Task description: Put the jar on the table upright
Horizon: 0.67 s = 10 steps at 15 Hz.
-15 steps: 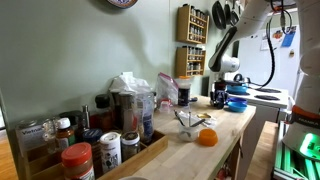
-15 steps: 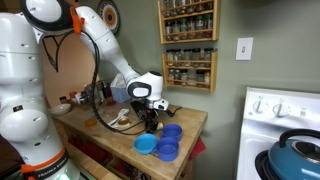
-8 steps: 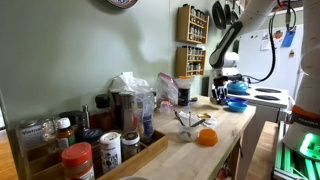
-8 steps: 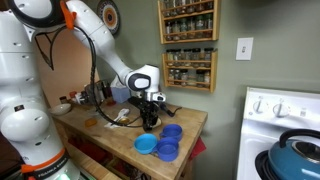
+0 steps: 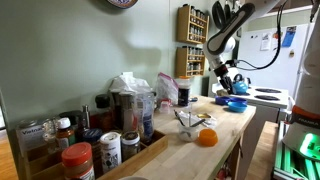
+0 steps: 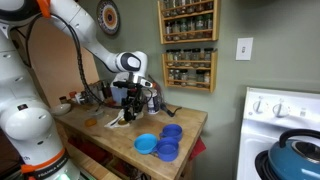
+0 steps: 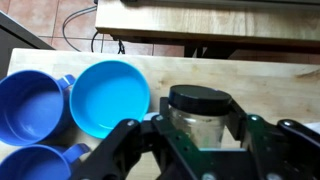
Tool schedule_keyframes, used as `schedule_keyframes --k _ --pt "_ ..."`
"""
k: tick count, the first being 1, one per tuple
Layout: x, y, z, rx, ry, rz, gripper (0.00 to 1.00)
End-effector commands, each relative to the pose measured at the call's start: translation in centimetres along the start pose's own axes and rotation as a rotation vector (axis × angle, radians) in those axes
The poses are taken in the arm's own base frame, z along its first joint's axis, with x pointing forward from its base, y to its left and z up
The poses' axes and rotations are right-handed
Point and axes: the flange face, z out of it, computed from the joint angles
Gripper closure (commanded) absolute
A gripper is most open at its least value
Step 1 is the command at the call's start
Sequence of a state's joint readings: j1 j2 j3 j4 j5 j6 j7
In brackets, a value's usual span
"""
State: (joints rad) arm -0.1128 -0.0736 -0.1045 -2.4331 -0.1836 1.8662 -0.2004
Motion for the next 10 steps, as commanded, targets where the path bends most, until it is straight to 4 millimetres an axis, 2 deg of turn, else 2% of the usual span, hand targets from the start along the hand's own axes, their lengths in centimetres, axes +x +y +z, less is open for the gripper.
schedule_keyframes --k 1,3,4,5,7,8,9,10 --pt "-0.1 -4.5 -0.5 -0.058 -0.136 -0.133 0.69" --pt "0.4 -6.4 -0.4 -0.067 -0.221 -0.202 0.69" --pt "-0.1 -5.7 -0.3 -0.053 -0.149 -0.143 0.44" --pt "0.0 -6.5 -0.3 -0.061 -0.177 -0.168 0.44" --pt "0.3 -7.0 -0.3 -0.066 -0.194 -0.185 0.44" --pt "0.5 -6.9 -0.2 -0.064 -0.197 -0.188 0.69" --pt "1.0 -7.8 0.2 -0.11 -0.226 -0.185 0.69" --pt "1.8 -10.1 0.9 -0.167 -0.267 -0.206 0.69"
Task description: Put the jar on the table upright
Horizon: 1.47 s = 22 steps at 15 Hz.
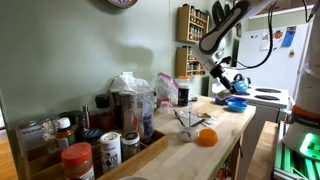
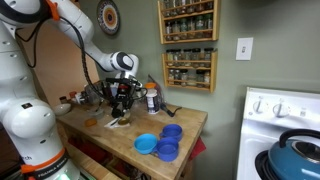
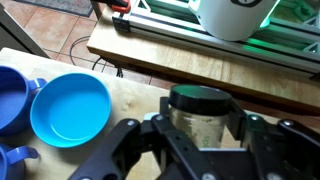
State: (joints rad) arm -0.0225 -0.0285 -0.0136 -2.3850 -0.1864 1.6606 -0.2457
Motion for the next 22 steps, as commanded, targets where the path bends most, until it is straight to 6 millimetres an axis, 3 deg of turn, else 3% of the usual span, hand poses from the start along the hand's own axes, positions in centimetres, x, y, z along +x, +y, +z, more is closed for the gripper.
schedule_keyframes --k 1,3,5,10,12,13,15,16,22 --pt "2.6 -4.0 0.7 -0.119 -0.1 -0.024 0.69" --pt "4.1 -6.5 1.6 -0.171 -0.171 -0.03 0.69" --pt "5.4 -7.9 2.3 -0.238 -0.234 -0.001 0.69" --pt "6.1 -6.6 1.8 -0.306 -0.449 -0.107 0.69" --pt "5.5 -6.9 1.9 -0.291 -0.401 -0.092 0.69" --pt "5.8 -6.8 1.8 -0.291 -0.408 -0.1 0.44" --pt "5.9 -6.8 1.8 -0.29 -0.408 -0.1 0.44" --pt "5.9 -6.8 1.9 -0.291 -0.408 -0.1 0.69" --pt "9.0 -8.6 5.7 -0.359 -0.681 -0.179 0.69"
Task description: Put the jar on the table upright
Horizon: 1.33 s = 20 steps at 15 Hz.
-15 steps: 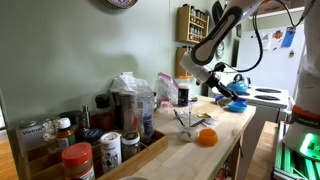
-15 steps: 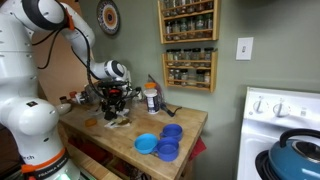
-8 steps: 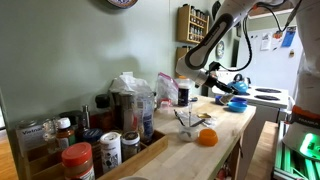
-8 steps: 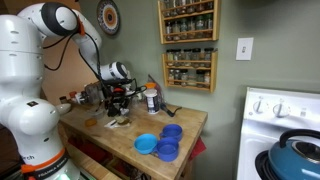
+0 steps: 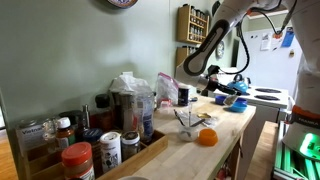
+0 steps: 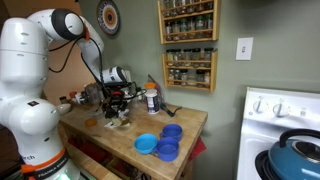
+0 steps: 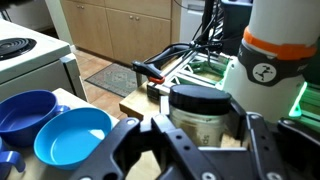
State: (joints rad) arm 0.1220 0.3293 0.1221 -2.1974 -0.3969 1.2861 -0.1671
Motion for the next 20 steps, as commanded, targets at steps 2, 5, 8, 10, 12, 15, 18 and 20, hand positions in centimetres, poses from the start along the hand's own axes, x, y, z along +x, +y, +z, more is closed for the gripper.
schedule_keyframes --k 2,5,8,10,12,15,18,20 --pt "4.0 -0.8 0.1 -0.083 -0.21 -0.069 0.69" --pt "5.5 -0.9 -0.2 -0.148 -0.286 -0.087 0.69" --pt "5.6 -0.9 0.0 -0.132 -0.239 -0.083 0.44" --pt "5.9 -0.9 -0.3 -0.138 -0.235 -0.085 0.44" --pt "6.3 -1.1 -0.1 -0.153 -0.274 -0.052 0.69" --pt "7.6 -1.4 0.2 -0.16 -0.292 -0.043 0.69" --pt "8.6 -1.6 0.3 -0.166 -0.28 -0.04 0.69" --pt "8.9 -1.5 0.1 -0.164 -0.264 -0.033 0.69"
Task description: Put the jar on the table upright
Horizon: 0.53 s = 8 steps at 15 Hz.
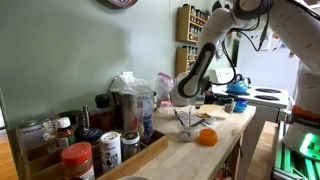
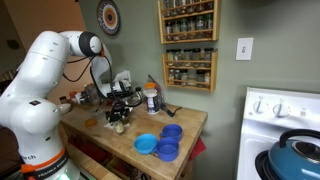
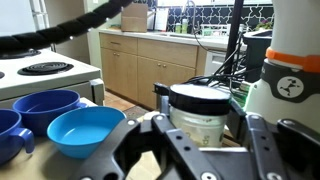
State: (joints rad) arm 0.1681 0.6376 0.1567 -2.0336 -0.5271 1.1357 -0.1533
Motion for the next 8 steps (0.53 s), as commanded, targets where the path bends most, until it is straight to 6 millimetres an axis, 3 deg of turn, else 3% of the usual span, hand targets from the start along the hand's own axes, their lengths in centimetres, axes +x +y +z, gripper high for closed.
schedule_keyframes --k 1,8 --pt "0.64 0.12 -0.85 -0.014 0.016 0.032 0.69" --pt "1.63 0.5 -1.51 -0.009 0.043 0.019 0.69"
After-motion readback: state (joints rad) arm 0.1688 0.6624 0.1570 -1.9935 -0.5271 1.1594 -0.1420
